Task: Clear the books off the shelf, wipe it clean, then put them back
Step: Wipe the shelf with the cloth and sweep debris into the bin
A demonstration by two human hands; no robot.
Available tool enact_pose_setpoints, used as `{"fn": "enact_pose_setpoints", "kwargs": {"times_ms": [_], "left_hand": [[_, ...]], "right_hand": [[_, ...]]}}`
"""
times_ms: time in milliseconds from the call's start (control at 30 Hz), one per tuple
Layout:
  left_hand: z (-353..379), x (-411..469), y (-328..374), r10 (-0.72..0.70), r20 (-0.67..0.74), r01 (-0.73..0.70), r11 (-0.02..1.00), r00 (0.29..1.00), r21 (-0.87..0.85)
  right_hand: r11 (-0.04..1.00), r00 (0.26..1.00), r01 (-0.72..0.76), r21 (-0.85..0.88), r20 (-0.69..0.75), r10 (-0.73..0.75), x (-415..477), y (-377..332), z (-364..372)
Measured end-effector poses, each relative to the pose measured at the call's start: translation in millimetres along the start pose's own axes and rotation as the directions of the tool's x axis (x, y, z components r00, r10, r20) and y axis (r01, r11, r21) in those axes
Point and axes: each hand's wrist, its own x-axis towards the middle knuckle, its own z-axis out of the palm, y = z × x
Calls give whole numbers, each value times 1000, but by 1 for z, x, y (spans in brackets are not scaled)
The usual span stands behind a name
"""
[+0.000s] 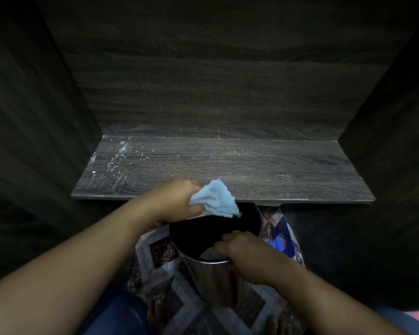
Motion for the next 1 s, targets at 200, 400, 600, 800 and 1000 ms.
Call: {"fn": "enact_pose_setpoints", "kwargs": {"times_ms": [200, 400, 600, 800, 1000], "left_hand": [[-33, 32, -21, -102, -357, 66, 992, 929, -112], [-43, 89, -36, 32, -589, 53, 991, 808, 126], [-30, 130, -50, 335, -569, 3, 860, 751, 511], [-25, 146, -61, 481, -471, -33, 724, 739, 689], [-16, 147, -56, 271, -387, -1, 820, 881, 573]], "right_hand": [[1000, 1000, -7, 16, 27, 6, 0, 7, -6], [998, 999, -50, 27, 5, 50, 4, 26, -4], [994, 997, -58, 89, -49, 62, 9, 40, 1], [985, 996, -67, 159, -42, 75, 7, 48, 4], [984, 997, -66, 164, -23, 71, 6, 46, 5]]}}
